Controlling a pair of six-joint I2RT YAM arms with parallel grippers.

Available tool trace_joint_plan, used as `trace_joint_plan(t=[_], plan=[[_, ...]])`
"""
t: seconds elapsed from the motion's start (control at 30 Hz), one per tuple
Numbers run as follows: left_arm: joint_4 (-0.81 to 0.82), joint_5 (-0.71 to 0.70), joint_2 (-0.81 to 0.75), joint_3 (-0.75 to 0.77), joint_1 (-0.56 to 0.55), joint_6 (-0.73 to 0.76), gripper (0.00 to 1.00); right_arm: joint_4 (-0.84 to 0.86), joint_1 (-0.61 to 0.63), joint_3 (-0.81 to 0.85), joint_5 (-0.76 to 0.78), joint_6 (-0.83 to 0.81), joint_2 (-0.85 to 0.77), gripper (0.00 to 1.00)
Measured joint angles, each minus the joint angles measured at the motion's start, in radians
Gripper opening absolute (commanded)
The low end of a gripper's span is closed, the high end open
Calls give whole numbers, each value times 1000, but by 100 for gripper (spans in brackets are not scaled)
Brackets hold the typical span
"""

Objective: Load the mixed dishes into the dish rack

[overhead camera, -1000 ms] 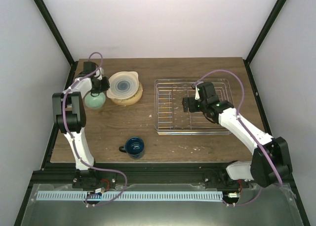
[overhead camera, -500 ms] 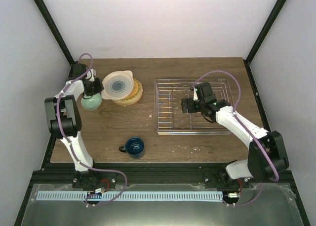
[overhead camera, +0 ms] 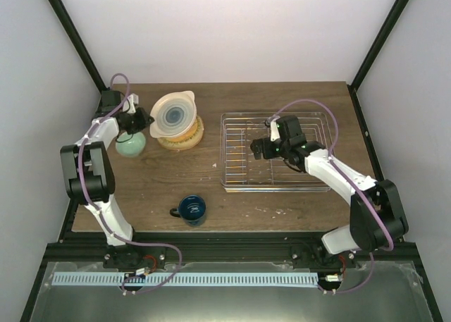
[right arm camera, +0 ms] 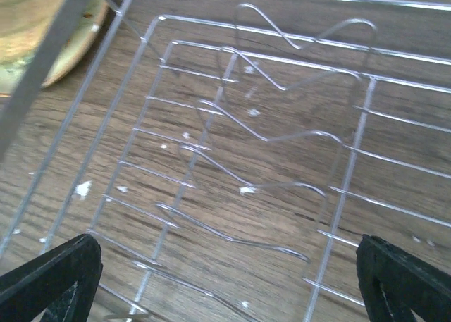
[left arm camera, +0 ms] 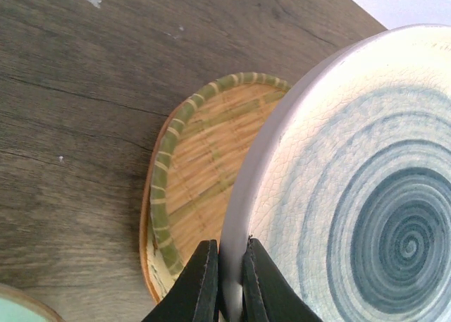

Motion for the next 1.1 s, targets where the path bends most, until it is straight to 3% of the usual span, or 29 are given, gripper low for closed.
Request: trace_joint_plan(t=[0.3, 0.43, 0.8, 1.1], plan=[[6, -16, -131, -45, -85, 0, 0, 98, 0, 6, -163, -17, 3, 100], [6, -42, -179, -45, -160, -1, 0, 106, 0, 13, -153, -18, 2, 100], [-27, -208, -202, 52, -365, 16, 0, -35, -26, 22, 184, 104, -23, 100], [-37, -318, -124, 161, -521, 31, 0, -79, -214, -5, 341, 189, -136, 100]])
